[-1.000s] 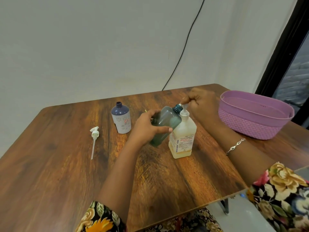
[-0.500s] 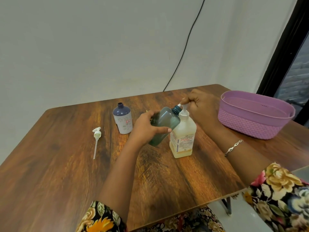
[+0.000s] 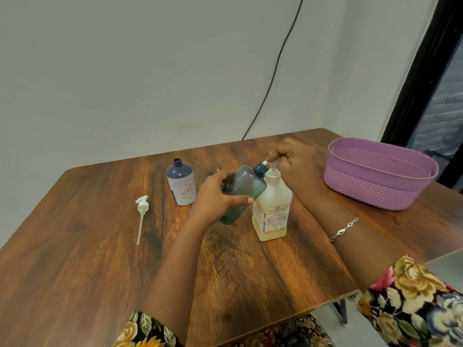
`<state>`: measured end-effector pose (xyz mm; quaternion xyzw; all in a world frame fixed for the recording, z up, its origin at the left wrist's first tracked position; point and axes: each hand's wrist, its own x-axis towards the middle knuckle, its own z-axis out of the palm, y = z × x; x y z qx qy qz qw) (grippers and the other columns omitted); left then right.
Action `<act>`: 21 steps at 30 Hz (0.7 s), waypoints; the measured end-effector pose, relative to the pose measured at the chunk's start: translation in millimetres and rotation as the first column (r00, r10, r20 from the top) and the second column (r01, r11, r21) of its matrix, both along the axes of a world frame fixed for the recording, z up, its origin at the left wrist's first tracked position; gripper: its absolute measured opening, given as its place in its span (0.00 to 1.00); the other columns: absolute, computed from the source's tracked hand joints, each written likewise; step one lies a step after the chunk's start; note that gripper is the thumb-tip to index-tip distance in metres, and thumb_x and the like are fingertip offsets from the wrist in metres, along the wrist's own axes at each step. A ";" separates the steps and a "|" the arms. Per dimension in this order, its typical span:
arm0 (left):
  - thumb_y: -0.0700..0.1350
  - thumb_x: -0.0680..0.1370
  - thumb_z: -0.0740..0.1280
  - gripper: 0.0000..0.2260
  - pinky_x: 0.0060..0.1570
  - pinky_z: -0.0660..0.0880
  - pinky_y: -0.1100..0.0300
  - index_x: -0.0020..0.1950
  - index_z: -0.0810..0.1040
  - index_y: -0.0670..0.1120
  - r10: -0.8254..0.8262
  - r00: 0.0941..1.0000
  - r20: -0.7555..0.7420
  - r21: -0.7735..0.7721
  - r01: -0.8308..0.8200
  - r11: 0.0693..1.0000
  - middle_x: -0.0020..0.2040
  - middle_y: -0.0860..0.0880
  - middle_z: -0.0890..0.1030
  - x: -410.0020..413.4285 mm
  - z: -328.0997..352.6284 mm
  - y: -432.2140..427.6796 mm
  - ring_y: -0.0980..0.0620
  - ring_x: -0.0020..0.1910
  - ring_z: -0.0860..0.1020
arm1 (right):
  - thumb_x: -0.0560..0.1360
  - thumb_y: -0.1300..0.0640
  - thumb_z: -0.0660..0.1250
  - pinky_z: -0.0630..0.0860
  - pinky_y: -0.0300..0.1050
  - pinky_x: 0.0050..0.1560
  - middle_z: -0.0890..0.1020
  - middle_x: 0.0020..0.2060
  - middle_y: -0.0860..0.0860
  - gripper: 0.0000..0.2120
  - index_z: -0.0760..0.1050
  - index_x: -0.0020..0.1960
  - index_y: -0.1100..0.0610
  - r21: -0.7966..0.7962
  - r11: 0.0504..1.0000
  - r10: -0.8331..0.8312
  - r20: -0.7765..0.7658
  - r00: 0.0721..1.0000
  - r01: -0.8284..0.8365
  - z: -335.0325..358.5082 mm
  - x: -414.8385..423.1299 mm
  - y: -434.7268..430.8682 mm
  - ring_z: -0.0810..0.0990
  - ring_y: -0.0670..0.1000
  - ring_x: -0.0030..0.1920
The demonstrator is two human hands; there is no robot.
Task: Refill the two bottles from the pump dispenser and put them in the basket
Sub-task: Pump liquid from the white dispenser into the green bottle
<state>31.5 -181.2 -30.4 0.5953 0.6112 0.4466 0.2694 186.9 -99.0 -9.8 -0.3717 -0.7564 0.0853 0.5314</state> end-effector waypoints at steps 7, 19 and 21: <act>0.43 0.67 0.75 0.28 0.54 0.71 0.58 0.65 0.71 0.47 -0.002 1.000 -0.013 0.011 0.002 1.000 0.56 0.52 0.74 -2.2 2.7 1.1 0.52 0.55 0.73 | 0.63 0.70 0.58 0.71 0.42 0.29 0.78 0.27 0.55 0.11 0.78 0.29 0.64 0.114 0.992 -0.054 0.062 0.997 0.047 -8.6 -4.6 2.6 0.75 0.52 0.28; 0.43 0.67 0.75 0.28 0.56 0.71 0.56 0.66 0.71 0.47 0.003 1.000 -0.021 0.005 -0.003 1.000 0.59 0.51 0.74 -4.0 7.0 -0.2 0.52 0.56 0.72 | 0.66 0.73 0.59 0.65 0.25 0.32 0.80 0.32 0.55 0.12 0.80 0.34 0.65 -0.011 0.999 -0.041 0.089 0.995 0.043 10.4 0.1 2.6 0.71 0.44 0.30; 0.43 0.67 0.75 0.29 0.55 0.70 0.57 0.66 0.70 0.47 -0.002 1.000 -0.021 0.004 0.002 1.000 0.58 0.52 0.73 -4.0 6.3 1.0 0.53 0.56 0.71 | 0.65 0.71 0.59 0.69 0.33 0.33 0.80 0.30 0.56 0.11 0.80 0.32 0.64 0.078 0.995 -0.065 0.066 0.996 0.060 -1.1 -2.1 1.2 0.75 0.50 0.30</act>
